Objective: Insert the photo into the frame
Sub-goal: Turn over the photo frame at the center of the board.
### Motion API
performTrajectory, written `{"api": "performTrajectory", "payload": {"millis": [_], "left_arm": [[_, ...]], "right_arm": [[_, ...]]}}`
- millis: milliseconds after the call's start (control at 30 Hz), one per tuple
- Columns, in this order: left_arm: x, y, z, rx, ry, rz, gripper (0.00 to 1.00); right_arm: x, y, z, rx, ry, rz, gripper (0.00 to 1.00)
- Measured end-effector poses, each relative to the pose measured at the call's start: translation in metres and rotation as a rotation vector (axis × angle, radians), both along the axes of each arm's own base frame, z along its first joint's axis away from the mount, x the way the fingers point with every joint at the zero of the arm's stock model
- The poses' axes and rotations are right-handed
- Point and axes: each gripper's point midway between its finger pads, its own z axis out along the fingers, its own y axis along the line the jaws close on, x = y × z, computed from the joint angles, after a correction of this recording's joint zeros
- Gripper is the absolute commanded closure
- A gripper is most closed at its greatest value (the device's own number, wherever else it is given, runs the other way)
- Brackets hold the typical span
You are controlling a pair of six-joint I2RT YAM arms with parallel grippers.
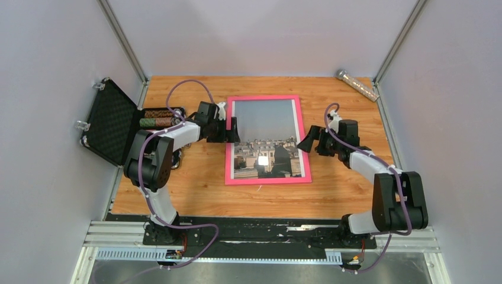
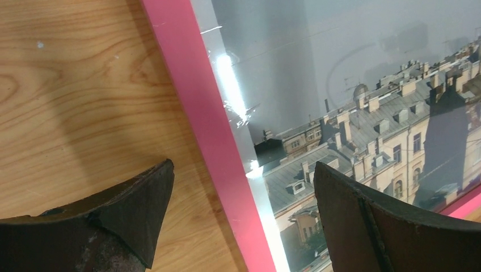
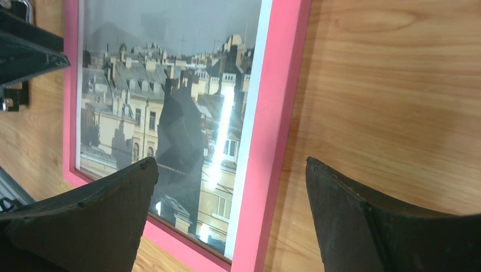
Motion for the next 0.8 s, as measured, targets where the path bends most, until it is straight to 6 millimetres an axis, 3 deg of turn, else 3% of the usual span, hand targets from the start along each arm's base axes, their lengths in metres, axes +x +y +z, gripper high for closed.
{"api": "performTrajectory", "payload": {"millis": [200, 333, 533, 700, 800], "left_arm": [[0.000, 0.013, 0.006, 0.063, -0.024, 0.009, 0.00], [0.014, 0.031, 0.026, 0.123, -0.096, 0.051, 0.00], [0.040, 0.076, 0.077, 0.206, -0.257, 0.159, 0.00], [0.046, 0.115, 0.133, 0.295, -0.419, 0.262, 0.00], [0.044, 0.135, 0.168, 0.317, -0.508, 0.322, 0.00]], "right_arm": [[0.014, -0.032, 0.033, -0.012, -0.105, -0.107, 0.00], [0.022, -0.066, 0.053, -0.022, -0.155, -0.215, 0.00], [0.033, -0.105, 0.082, -0.048, -0.184, -0.336, 0.00], [0.040, -0.126, 0.099, -0.091, -0.204, -0.387, 0.00], [0.039, -0.134, 0.099, -0.110, -0.197, -0.404, 0.00]]}}
